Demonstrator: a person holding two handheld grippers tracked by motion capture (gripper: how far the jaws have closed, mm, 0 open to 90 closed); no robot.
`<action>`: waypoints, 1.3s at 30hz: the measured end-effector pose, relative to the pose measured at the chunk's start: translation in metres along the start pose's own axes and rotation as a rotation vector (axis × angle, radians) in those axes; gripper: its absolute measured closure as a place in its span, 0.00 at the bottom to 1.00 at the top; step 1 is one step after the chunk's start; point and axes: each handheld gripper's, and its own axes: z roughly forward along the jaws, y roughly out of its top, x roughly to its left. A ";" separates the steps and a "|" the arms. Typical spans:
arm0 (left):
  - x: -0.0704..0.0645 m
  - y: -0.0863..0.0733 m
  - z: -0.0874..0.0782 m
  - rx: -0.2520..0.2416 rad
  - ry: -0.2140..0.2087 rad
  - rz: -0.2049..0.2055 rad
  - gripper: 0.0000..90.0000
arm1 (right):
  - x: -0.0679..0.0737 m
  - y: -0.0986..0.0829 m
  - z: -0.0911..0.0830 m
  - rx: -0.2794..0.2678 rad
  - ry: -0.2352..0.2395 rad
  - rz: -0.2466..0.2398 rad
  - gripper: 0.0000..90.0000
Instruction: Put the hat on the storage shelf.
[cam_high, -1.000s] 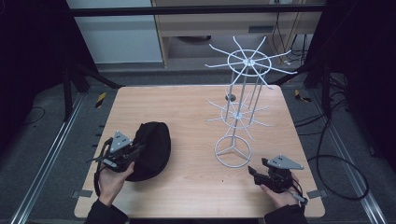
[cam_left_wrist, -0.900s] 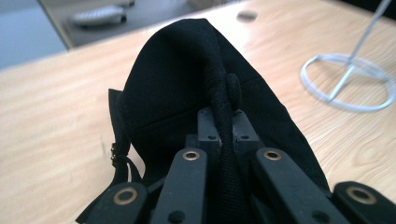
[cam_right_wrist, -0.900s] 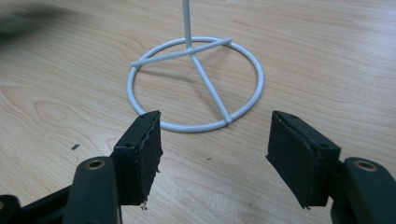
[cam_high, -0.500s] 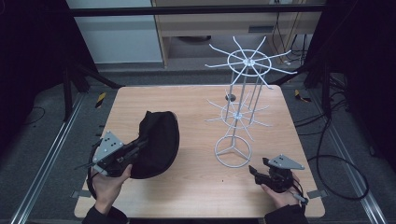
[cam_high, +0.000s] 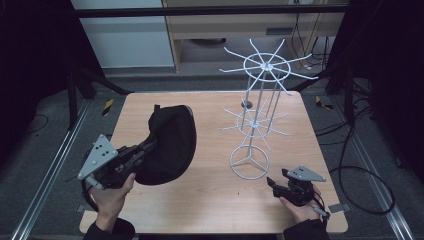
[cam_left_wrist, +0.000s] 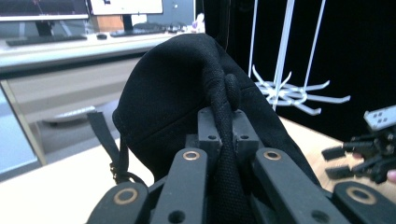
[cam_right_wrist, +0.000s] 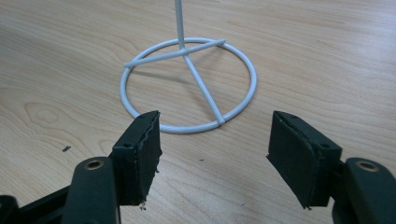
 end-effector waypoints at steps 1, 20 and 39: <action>0.000 0.002 0.000 -0.007 0.000 0.003 0.95 | 0.000 0.000 0.000 -0.003 -0.002 -0.002 0.38; -0.010 0.061 0.008 -0.159 -0.063 0.028 0.95 | -0.001 0.000 0.001 -0.004 -0.009 -0.007 0.38; -0.025 0.111 0.023 -0.255 -0.130 0.035 0.95 | -0.002 -0.001 0.001 -0.008 -0.010 -0.008 0.37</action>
